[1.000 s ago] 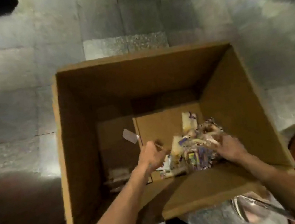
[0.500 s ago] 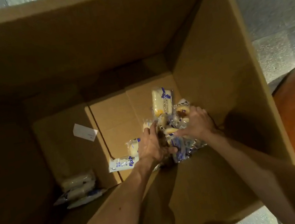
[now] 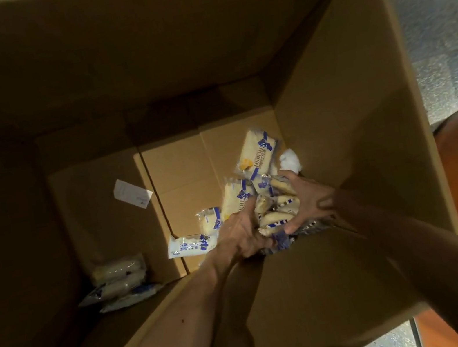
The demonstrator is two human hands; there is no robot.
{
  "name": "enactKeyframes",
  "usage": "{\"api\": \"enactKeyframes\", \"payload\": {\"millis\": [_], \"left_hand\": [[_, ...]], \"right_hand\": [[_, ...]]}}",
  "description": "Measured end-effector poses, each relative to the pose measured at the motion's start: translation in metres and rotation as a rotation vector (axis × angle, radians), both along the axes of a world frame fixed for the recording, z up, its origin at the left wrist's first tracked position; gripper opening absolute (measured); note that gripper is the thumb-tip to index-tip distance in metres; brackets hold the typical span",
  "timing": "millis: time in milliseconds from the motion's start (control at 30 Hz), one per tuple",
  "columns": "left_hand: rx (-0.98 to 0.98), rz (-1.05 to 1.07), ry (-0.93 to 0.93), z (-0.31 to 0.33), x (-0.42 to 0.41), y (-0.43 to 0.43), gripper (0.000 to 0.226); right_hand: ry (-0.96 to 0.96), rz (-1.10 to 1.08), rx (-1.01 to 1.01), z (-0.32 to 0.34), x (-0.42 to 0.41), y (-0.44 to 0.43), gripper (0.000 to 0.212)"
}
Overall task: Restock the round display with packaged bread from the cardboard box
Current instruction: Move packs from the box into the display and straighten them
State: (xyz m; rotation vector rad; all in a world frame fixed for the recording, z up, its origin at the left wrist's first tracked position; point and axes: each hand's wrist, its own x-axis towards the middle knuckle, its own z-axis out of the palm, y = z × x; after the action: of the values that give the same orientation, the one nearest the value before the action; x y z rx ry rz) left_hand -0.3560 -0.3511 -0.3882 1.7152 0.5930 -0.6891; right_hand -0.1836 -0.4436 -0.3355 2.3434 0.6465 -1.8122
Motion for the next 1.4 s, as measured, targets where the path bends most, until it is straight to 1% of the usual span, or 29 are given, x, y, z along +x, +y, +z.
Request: {"api": "enactKeyframes", "payload": {"millis": [100,200,267,333,400,467,533,633,667,800,967,1033,1100,1233,1333,1400], "left_hand": [[-0.137,0.074,0.018,0.001,-0.004,0.019,0.088],[-0.339,0.245,0.047,0.007,-0.011,0.041,0.071],[-0.453,0.305,0.051,0.011,-0.016,0.053,0.062],[-0.489,0.290,0.052,0.016,-0.021,0.061,0.055],[-0.496,0.292,0.052,0.027,-0.026,0.072,0.042],[-0.480,0.329,0.056,0.042,-0.031,0.087,0.039],[-0.466,0.356,0.054,0.057,-0.041,0.107,0.041],[-0.417,0.434,0.041,0.092,-0.060,0.137,0.042],[-0.401,0.476,0.033,0.108,-0.069,0.147,0.044],[-0.306,0.587,-0.053,0.183,-0.112,0.186,0.054],[-0.087,0.739,-0.176,0.283,-0.181,0.213,0.052],[0.008,0.795,-0.202,0.321,-0.214,0.215,0.055],[0.110,0.848,-0.235,0.359,-0.251,0.212,0.057],[0.275,0.992,-0.302,0.425,-0.338,0.184,0.053],[0.388,1.144,-0.347,0.464,-0.417,0.141,0.047],[0.427,1.273,-0.376,0.485,-0.471,0.106,0.042]], "right_hand": [[-0.022,0.012,-0.007,-0.003,0.003,-0.004,0.134],[-0.120,-0.021,0.030,-0.006,-0.001,-0.006,0.116],[-0.090,-0.070,0.065,-0.004,-0.002,-0.004,0.102],[-0.036,-0.122,0.073,0.002,0.000,0.000,0.093],[0.051,-0.211,0.064,0.010,0.002,0.006,0.092],[0.124,-0.281,0.050,0.021,0.001,0.015,0.095],[0.172,-0.287,0.048,0.038,-0.004,0.032,0.095],[0.207,-0.247,0.085,0.069,-0.013,0.063,0.105],[0.220,-0.220,0.108,0.080,-0.017,0.076,0.104],[0.270,-0.093,0.239,0.135,-0.038,0.142,0.077],[0.282,0.170,0.449,0.225,-0.087,0.224,0.064],[0.304,0.251,0.514,0.260,-0.113,0.247,0.059],[0.328,0.368,0.585,0.296,-0.146,0.267,0.057],[0.393,0.567,0.701,0.361,-0.233,0.290,0.052],[0.488,0.694,0.719,0.397,-0.316,0.290,0.058],[0.573,0.759,0.713,0.416,-0.375,0.280,0.062]]}}
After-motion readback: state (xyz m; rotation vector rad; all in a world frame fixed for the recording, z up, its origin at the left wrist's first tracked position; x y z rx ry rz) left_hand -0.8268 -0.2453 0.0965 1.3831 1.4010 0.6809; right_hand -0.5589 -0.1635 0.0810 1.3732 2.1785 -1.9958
